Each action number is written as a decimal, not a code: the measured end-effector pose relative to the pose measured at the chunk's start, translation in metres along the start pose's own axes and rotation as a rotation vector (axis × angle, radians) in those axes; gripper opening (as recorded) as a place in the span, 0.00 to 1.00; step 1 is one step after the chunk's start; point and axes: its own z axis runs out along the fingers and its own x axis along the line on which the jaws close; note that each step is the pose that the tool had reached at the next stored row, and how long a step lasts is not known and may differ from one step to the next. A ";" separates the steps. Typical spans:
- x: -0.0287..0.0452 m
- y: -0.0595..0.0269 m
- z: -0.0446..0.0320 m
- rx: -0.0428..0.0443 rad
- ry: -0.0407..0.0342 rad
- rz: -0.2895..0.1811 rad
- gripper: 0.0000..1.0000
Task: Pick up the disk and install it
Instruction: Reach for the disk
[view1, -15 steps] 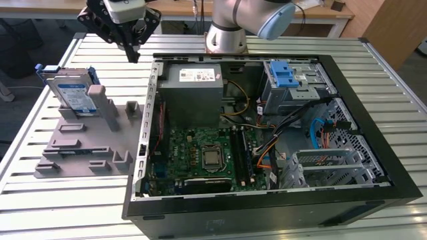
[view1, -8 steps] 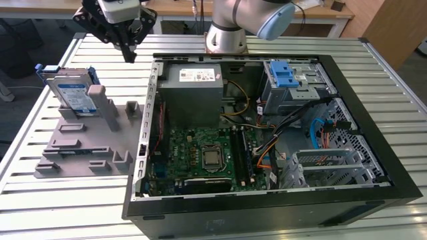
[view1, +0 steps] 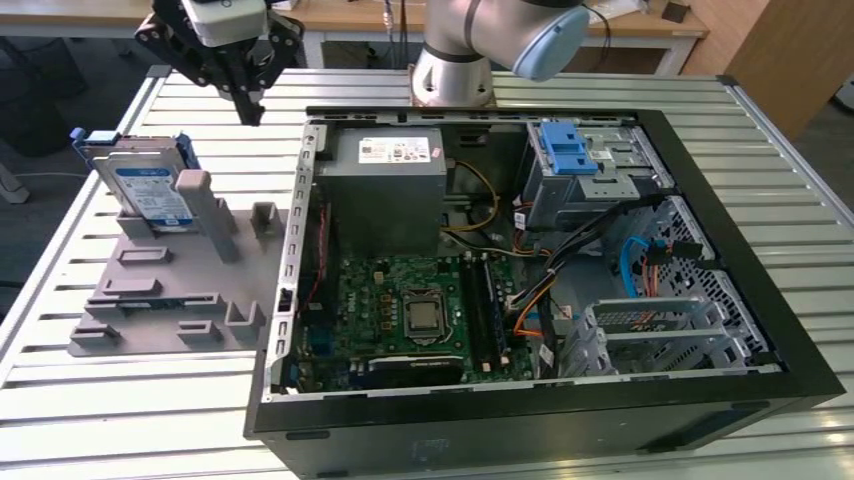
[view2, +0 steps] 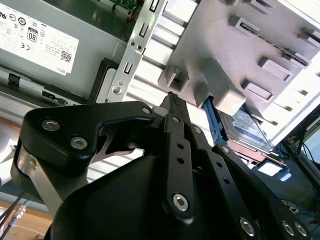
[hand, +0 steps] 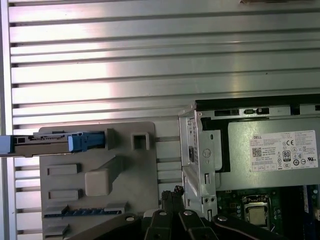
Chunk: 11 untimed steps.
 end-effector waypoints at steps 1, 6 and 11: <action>0.0010 0.0000 0.0000 0.0000 0.0000 0.000 0.11; 0.0064 0.0000 0.0001 0.0000 0.0000 0.000 0.11; 0.0123 0.0000 0.0002 0.0000 0.0000 0.000 0.11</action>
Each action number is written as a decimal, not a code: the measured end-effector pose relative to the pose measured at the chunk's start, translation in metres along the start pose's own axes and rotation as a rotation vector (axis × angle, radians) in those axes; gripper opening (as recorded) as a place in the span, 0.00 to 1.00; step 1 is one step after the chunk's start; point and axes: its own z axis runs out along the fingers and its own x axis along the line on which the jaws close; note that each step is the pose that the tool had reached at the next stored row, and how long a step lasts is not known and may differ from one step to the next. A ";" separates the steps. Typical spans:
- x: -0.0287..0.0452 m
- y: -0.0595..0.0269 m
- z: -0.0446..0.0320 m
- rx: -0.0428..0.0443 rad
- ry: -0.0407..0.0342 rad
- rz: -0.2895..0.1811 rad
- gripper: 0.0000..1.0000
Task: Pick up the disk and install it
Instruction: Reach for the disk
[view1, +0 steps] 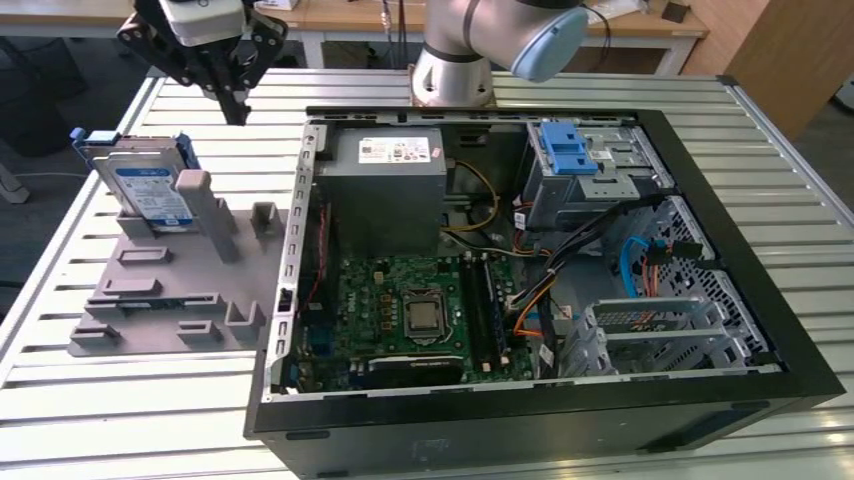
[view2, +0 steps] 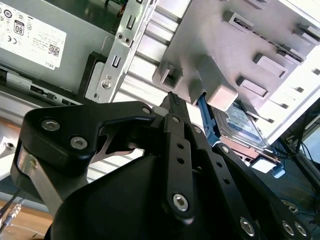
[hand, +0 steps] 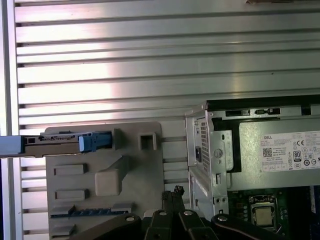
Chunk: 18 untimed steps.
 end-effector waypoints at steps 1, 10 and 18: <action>0.0014 0.0000 0.0000 -0.0001 0.0000 0.000 0.11; 0.0118 -0.0001 0.0001 -0.0001 0.0000 0.000 0.11; 0.0210 -0.0007 0.0002 0.0000 0.0000 0.000 0.11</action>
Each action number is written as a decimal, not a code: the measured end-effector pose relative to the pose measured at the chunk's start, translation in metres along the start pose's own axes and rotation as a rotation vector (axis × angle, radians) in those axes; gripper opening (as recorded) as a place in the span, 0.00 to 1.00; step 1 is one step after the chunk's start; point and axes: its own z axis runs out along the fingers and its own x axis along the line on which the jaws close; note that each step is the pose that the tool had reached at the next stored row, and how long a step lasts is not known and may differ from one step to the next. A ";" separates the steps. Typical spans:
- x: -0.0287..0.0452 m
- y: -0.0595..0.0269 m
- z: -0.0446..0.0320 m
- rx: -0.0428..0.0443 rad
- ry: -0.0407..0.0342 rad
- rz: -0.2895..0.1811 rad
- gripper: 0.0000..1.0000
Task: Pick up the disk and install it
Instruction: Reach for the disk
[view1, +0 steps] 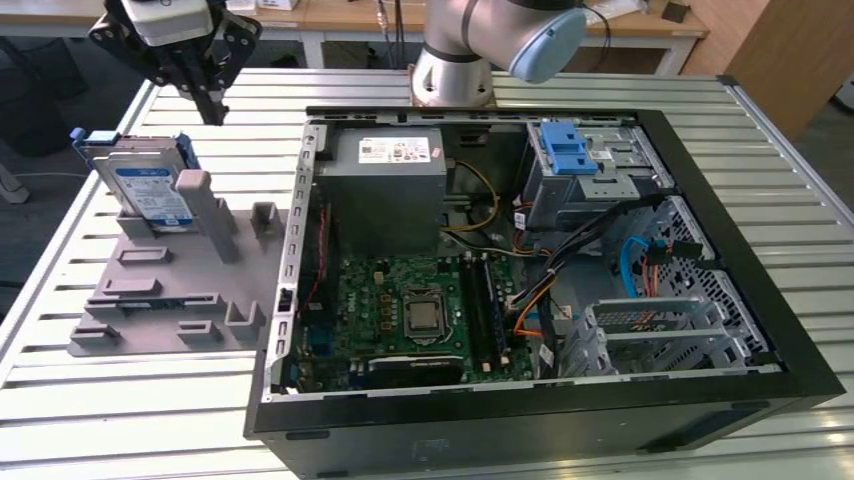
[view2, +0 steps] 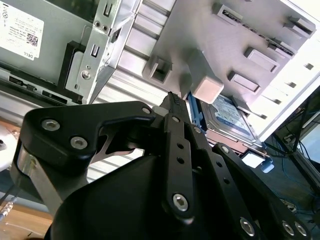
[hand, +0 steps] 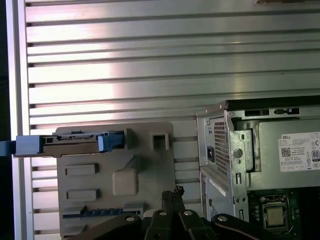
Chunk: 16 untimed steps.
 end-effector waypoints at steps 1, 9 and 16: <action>0.0013 -0.0001 0.0000 0.0000 0.0000 0.000 0.11; 0.0156 -0.0013 0.0005 0.0000 0.0000 0.000 0.11; 0.0232 -0.0031 0.0017 0.0000 0.0001 0.000 0.11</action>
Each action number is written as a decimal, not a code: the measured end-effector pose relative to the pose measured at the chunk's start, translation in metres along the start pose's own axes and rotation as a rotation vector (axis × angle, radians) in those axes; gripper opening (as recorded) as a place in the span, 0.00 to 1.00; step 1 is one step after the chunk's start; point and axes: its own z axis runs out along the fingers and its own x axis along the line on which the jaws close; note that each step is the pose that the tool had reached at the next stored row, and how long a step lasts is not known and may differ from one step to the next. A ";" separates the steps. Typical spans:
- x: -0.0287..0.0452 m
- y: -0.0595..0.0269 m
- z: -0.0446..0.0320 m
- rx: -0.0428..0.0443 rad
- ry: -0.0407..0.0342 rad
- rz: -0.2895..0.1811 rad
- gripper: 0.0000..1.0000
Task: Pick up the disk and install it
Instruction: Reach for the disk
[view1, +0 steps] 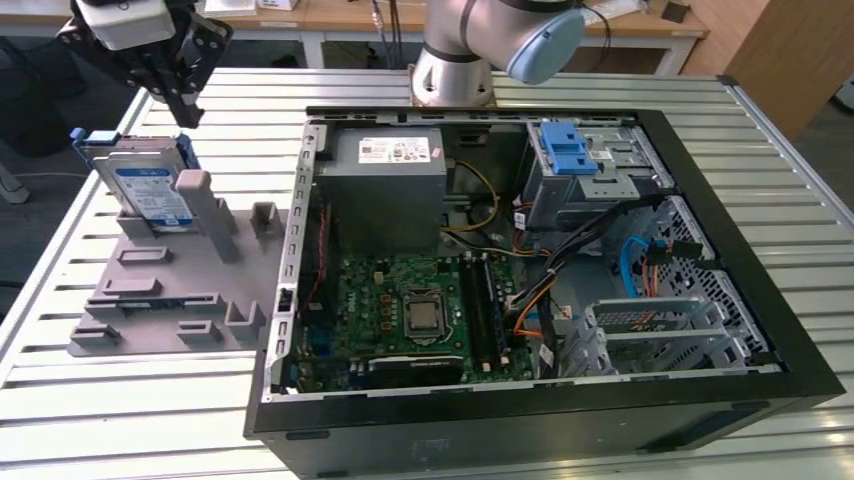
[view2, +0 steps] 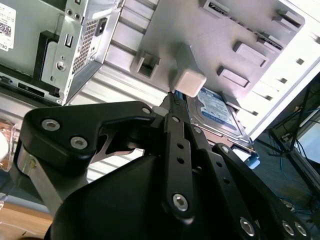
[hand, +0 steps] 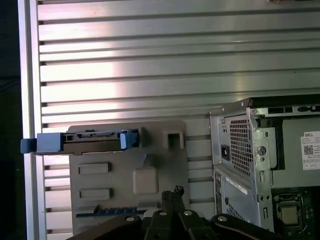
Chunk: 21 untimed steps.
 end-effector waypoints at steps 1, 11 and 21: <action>0.0012 -0.0003 0.0002 0.0000 0.0000 0.000 0.11; 0.0137 0.0006 0.0016 0.0000 0.0000 0.000 0.11; 0.0249 0.0017 0.0018 -0.0001 0.0000 0.000 0.11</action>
